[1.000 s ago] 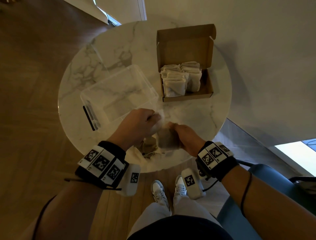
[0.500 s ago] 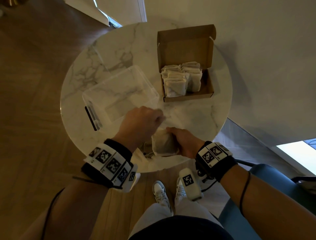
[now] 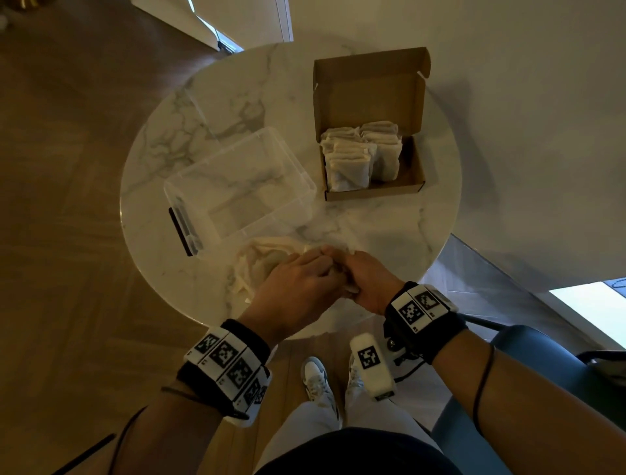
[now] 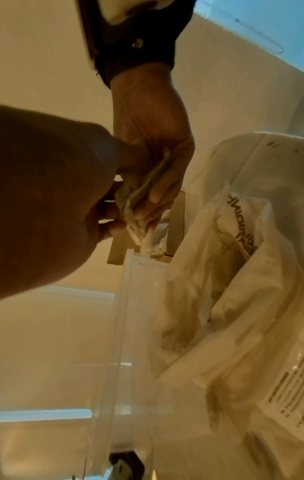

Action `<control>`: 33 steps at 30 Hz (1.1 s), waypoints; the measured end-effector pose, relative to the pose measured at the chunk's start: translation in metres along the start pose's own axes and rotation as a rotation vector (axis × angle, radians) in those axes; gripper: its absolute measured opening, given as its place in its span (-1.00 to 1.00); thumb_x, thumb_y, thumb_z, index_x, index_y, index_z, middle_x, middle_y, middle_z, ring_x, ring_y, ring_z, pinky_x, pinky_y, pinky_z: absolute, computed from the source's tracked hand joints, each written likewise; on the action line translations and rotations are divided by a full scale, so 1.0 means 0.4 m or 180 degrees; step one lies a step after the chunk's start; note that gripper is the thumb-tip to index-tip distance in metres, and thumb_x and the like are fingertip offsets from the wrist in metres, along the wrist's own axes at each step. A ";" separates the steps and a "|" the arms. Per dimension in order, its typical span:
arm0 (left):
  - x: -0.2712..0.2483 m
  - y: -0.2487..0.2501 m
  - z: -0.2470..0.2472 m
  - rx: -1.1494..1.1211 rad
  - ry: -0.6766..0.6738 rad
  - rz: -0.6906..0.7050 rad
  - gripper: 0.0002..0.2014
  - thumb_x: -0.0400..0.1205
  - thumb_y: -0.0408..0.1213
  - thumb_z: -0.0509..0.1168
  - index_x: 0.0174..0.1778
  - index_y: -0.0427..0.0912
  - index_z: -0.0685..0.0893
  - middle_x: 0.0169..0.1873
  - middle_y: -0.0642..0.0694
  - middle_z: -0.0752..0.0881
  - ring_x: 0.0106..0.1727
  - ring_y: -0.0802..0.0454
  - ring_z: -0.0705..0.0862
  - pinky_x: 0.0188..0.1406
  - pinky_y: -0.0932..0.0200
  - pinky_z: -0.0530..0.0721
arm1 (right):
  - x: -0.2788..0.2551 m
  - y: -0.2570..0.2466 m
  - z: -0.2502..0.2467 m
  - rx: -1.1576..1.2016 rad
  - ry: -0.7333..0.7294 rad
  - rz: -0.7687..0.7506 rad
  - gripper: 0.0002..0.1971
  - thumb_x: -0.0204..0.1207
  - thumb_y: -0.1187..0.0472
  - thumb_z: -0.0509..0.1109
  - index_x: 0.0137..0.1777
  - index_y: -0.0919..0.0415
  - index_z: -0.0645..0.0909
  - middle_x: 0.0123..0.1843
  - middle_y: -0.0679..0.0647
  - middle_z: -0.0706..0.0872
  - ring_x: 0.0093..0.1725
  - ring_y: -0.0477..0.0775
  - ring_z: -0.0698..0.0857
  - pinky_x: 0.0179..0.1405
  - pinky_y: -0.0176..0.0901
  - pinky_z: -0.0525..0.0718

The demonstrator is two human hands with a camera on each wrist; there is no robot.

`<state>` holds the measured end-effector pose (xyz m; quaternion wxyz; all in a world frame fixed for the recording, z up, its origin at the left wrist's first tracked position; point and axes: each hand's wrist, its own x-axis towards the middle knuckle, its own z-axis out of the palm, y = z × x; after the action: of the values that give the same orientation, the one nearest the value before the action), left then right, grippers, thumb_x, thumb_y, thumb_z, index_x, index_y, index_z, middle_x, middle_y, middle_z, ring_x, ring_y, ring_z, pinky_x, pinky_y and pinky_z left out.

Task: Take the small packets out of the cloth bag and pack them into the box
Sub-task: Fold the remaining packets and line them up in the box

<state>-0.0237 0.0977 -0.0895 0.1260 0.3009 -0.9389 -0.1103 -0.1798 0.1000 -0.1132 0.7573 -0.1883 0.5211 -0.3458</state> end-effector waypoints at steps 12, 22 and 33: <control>0.002 -0.081 0.025 -0.1080 -0.1307 -0.2852 -0.63 0.53 -0.30 0.39 -0.55 -0.09 0.41 -0.53 0.00 0.47 -0.38 0.00 0.51 -0.43 0.18 0.35 | -0.010 0.013 -0.055 0.0106 0.0490 -0.0336 -0.71 0.66 0.18 0.26 0.26 0.33 0.63 0.15 0.20 0.75 0.04 0.04 0.75 -0.01 -0.20 0.74; 0.010 -0.104 0.136 -0.0737 -0.1555 -0.3600 -0.83 0.59 -0.22 0.33 -0.06 -0.26 0.71 -0.14 -0.15 0.77 -0.06 -0.10 0.70 -0.14 0.14 0.57 | -0.019 0.026 -0.066 -0.0043 0.0486 -0.0351 -0.70 0.66 0.18 0.27 0.29 0.30 0.63 0.15 0.13 0.76 0.07 -0.03 0.74 0.07 -0.21 0.70; -0.032 -0.110 -0.003 -0.1681 -0.0167 -0.2882 -0.76 0.63 -0.32 0.30 -0.37 -0.24 0.52 -0.46 -0.13 0.52 -0.43 0.05 0.47 -0.37 0.13 0.46 | -0.016 0.014 -0.068 -0.0514 0.0708 -0.0513 -0.87 0.61 0.14 0.34 0.01 0.10 0.71 0.04 0.05 0.79 -0.01 -0.09 0.75 -0.08 -0.37 0.69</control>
<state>0.0103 0.0703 -0.1031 0.1137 0.6317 -0.6578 -0.3940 -0.2045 0.1105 -0.1231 0.6471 -0.2503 0.6110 -0.3811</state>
